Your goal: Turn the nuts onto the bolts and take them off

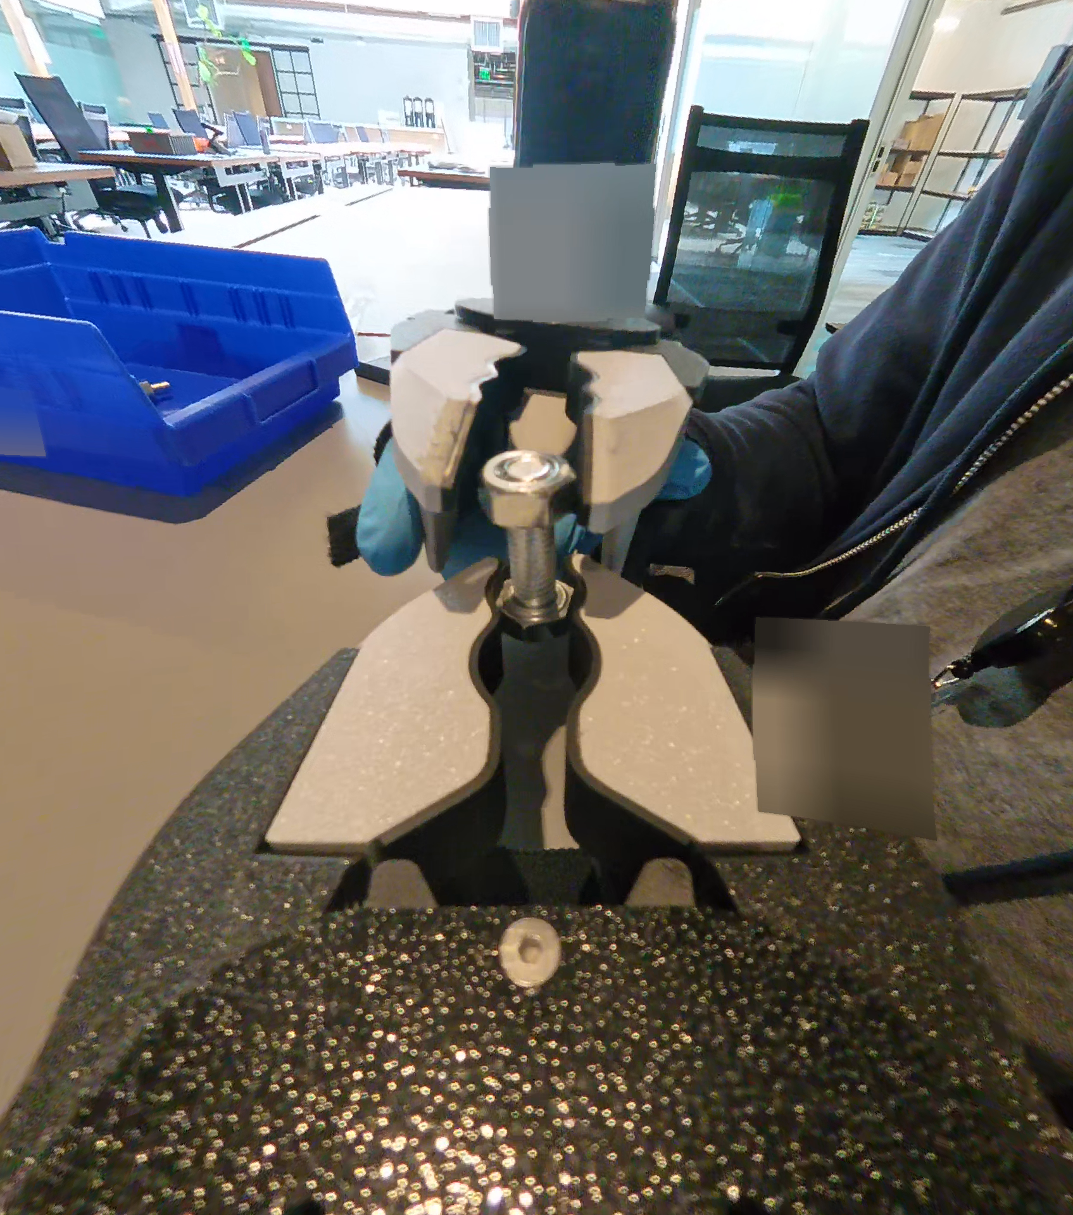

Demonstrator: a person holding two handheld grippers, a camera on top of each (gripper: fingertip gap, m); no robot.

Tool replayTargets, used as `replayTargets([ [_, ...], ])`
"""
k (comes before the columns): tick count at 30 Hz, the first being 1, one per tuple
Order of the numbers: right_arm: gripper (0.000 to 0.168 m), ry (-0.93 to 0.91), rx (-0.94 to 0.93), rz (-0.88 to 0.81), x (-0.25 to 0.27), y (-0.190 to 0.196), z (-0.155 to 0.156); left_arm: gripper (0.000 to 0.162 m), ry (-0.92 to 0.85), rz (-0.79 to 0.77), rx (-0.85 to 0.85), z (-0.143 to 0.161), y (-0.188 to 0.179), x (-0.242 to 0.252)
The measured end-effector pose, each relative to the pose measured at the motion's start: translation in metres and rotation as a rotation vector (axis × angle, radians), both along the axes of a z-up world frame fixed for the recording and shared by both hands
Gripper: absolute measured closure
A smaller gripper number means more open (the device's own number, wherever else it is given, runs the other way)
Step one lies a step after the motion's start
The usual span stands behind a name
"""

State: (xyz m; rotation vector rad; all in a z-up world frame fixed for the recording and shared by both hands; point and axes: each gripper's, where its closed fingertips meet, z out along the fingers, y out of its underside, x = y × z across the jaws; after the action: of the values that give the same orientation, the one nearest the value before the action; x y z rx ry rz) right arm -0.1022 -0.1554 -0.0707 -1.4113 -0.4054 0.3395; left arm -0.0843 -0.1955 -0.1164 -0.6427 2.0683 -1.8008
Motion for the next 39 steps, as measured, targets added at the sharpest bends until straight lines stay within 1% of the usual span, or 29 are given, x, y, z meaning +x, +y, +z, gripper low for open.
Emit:
replayTargets([
  [5,0.148,-0.003,0.009,-0.055,0.004,-0.001,-0.002,0.147,0.016,0.008,0.018,-0.003,-0.001,0.005],
  [8,0.149,-0.01,0.02,-0.13,0.011,0.001,-0.002,0.147,0.006,0.066,0.03,-0.004,0.002,0.014],
  [11,0.149,-0.036,0.037,-0.247,0.022,0.005,-0.002,0.147,-0.039,0.188,0.067,-0.004,0.011,0.027],
  [14,0.149,-0.055,0.049,-0.384,0.033,0.01,-0.002,0.147,-0.096,0.357,0.12,-0.003,0.023,0.043],
  [16,0.149,-0.07,0.052,-0.444,0.039,0.013,-0.002,0.147,-0.135,0.474,0.163,-0.003,0.031,0.052],
  [18,0.139,-0.086,0.059,-0.439,0.037,0.014,-0.002,0.147,-0.176,0.558,0.185,0.0,0.037,0.056],
  [20,0.132,-0.077,0.073,-0.388,0.029,0.013,0.0,0.148,-0.186,0.594,0.164,0.004,0.043,0.056],
  [24,0.134,-0.014,0.135,-0.319,0.024,0.005,0.013,0.148,-0.175,0.554,0.05,0.012,0.047,0.049],
  [26,0.136,0.017,0.124,-0.33,0.03,0.005,0.013,0.148,-0.171,0.488,0.013,0.015,0.042,0.043],
  [29,0.14,0.036,0.111,-0.302,0.03,0.005,0.012,0.147,-0.172,0.361,0.02,0.013,0.027,0.032],
  [31,0.141,0.049,0.112,-0.215,0.021,0.0,0.014,0.147,-0.169,0.288,0.025,0.012,0.019,0.025],
  [34,0.143,0.082,0.105,-0.029,0.006,-0.014,0.018,0.147,-0.151,0.199,0.011,0.011,0.011,0.016],
  [36,0.142,0.089,0.097,0.011,0.006,-0.018,0.018,0.147,-0.135,0.112,0.006,0.01,0.003,0.007],
  [39,0.142,0.053,0.082,0.044,0.001,-0.021,0.014,0.147,-0.133,0.066,0.015,0.008,-0.002,0.002],
])
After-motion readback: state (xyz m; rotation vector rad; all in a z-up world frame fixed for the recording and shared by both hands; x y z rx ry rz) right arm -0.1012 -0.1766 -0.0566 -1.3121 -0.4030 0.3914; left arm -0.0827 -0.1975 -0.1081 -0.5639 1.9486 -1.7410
